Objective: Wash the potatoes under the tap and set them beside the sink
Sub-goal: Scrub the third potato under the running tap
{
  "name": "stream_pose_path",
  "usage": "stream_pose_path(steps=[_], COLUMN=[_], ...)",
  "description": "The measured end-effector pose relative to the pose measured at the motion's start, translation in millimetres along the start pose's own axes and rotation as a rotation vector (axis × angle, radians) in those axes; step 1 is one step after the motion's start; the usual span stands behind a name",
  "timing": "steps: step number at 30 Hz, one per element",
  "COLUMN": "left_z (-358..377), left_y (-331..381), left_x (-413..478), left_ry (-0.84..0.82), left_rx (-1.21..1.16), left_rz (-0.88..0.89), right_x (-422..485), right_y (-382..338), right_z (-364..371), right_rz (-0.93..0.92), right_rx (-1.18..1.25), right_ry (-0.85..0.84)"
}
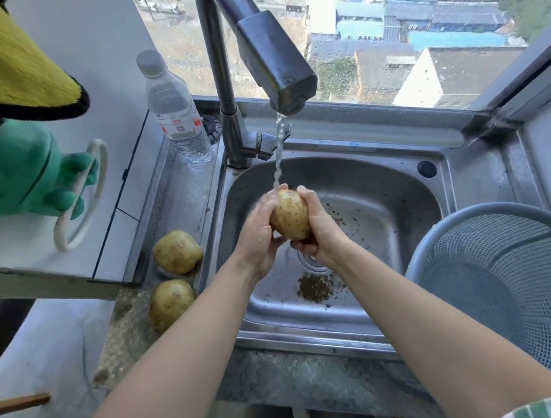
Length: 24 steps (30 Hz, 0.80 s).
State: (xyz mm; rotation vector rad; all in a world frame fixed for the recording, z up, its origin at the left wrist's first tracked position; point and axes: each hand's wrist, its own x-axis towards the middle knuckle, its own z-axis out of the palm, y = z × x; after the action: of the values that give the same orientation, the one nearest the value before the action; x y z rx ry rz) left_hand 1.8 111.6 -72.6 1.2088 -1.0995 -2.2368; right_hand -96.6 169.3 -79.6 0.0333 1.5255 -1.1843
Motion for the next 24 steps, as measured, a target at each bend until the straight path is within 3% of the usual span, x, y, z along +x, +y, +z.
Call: stream_pose_path(steps=[3,8,11,14,17,21,24], left_z=[5,-5,-12,-12,0,1,-7], left_y=[5,7,-1,-3,0,3,7], left_x=[5,8,4,-5,-8,2,8], left_ry=[0.172,0.301,0.245,0.139,0.069,0.324,0.466], left_rx=[0.060,0.054,0.099,0.152,0.190,0.166,0.093], left_rz=[-0.016,-0.092,-0.074,-0.057,-0.017,0.016,-0.072], right_x=[0,-2,-1,-1,0,7,14], right_y=[1,-1,1,2,2,7,10], right_z=[2,1,1,-1,5,7,9], right_rz=[0.003,0.023,0.065,0.068,-0.092,-0.381,-0.433], right_rx=[-0.072,-0.155,-0.106,-0.126,-0.281,-0.684,-0.653], right_ry=[0.028,-0.039,-0.062,0.030,0.113,0.267,0.203])
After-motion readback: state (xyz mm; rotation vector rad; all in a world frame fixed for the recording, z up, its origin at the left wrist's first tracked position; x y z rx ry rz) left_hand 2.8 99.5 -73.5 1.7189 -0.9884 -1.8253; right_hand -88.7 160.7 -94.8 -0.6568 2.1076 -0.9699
